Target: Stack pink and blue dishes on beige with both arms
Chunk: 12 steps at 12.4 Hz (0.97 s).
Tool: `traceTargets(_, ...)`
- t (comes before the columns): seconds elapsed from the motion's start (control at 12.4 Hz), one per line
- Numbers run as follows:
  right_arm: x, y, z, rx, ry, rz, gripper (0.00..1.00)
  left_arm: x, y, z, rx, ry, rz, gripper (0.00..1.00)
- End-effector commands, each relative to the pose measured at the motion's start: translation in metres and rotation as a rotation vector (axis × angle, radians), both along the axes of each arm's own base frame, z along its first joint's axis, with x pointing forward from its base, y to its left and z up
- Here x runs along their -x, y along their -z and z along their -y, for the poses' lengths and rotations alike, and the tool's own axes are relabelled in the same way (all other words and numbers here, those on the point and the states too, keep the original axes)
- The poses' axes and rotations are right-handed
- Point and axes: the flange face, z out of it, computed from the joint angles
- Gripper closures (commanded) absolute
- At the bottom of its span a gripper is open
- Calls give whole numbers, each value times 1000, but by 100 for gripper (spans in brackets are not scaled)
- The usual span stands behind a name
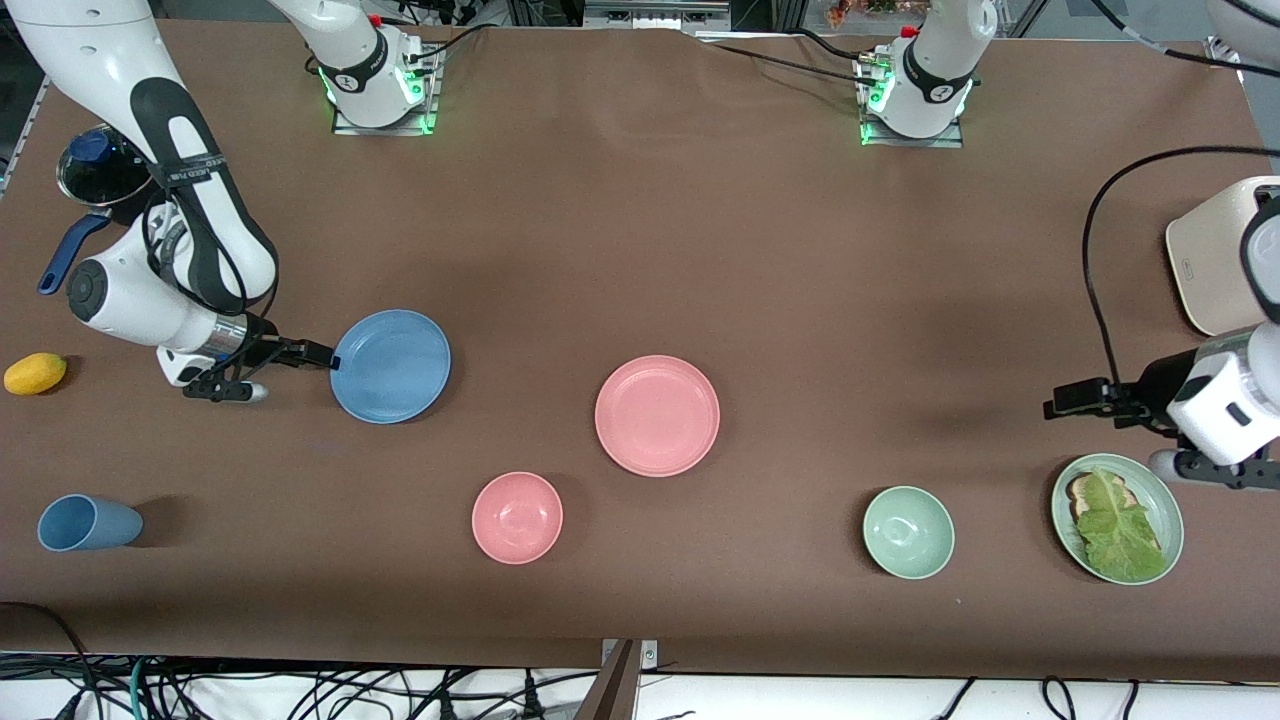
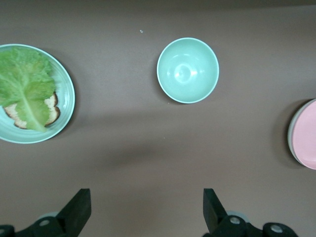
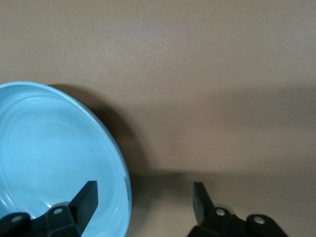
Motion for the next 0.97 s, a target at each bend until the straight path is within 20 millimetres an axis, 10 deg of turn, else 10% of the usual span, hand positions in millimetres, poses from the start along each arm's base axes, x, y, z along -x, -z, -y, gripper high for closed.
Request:
traceTargets(0.0,-5,6,-4,-43,3,19,32,26,-52,5,-56,21,11,0)
traceTargets(0.4,-5,13,-7,-57,-12,18,69,81,-109,18,-74,46,-36,0)
traceTargets(0.64,-3,19,-8,-58,-13,7,70,110,-107,24,-78,60,-121,0)
traceTargets(0.89,-4,16,-9,-60,-16,10,99,140,-97,28,-90,69,-175,0)
